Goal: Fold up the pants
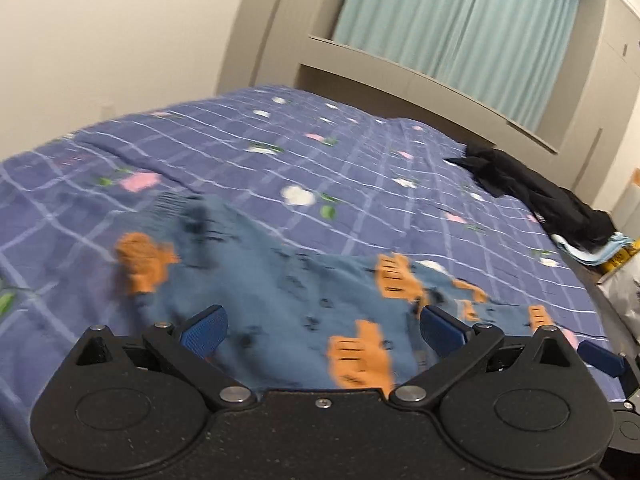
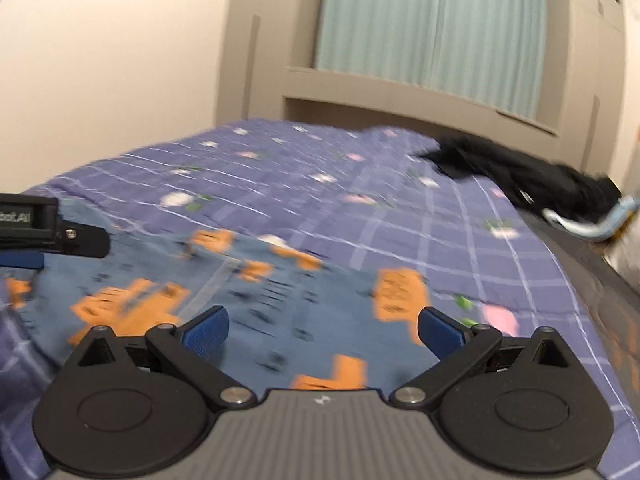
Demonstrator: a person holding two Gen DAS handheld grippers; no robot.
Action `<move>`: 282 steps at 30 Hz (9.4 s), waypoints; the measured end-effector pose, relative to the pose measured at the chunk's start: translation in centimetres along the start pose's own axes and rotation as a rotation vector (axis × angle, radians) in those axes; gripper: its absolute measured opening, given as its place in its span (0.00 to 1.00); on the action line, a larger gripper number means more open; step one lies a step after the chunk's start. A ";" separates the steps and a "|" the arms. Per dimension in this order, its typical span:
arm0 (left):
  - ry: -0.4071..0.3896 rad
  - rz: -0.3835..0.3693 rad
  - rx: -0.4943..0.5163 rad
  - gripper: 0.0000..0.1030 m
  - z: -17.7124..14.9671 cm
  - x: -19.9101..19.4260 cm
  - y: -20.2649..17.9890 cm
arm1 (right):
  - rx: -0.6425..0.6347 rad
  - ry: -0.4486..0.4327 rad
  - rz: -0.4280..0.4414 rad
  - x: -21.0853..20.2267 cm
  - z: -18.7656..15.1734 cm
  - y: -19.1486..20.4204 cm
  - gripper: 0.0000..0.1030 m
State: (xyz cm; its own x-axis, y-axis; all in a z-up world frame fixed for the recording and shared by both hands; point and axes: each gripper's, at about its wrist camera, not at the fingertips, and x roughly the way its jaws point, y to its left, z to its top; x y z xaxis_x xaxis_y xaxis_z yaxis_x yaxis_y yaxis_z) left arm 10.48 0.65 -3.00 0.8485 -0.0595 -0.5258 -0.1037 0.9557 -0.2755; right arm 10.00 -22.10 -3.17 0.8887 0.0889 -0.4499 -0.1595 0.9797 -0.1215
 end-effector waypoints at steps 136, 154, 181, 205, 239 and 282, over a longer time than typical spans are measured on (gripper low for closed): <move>-0.249 -0.049 0.055 0.18 6.4 -4.0 1.7 | -0.081 0.049 -0.028 0.0 1.9 3.8 1.00; -0.253 -0.423 0.451 0.18 4.1 -4.3 -13.6 | -0.016 0.078 -0.168 -4.8 -1.3 -2.5 1.00; 0.080 -0.595 0.481 0.42 -3.5 2.6 -15.7 | 0.073 0.157 -0.310 -6.9 -3.7 -7.4 1.00; 0.085 -0.199 0.175 0.99 -2.5 1.0 -5.0 | 0.260 0.103 -0.040 -5.3 -1.9 -8.1 1.00; 0.152 -0.173 0.145 0.99 -3.4 1.4 -3.1 | 0.771 0.149 0.106 -0.9 -2.9 -9.3 0.32; 0.158 -0.159 0.177 0.99 -1.2 2.1 -4.9 | 0.503 0.067 -0.083 -3.8 -2.0 -8.6 0.98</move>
State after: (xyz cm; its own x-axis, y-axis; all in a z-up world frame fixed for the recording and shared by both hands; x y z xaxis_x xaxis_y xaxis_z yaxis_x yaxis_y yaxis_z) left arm 12.20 -4.48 -3.72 0.7542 -0.2437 -0.6097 0.1286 0.9654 -0.2268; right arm 7.08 -31.23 -2.19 0.8572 0.0115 -0.5149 0.1519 0.9496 0.2741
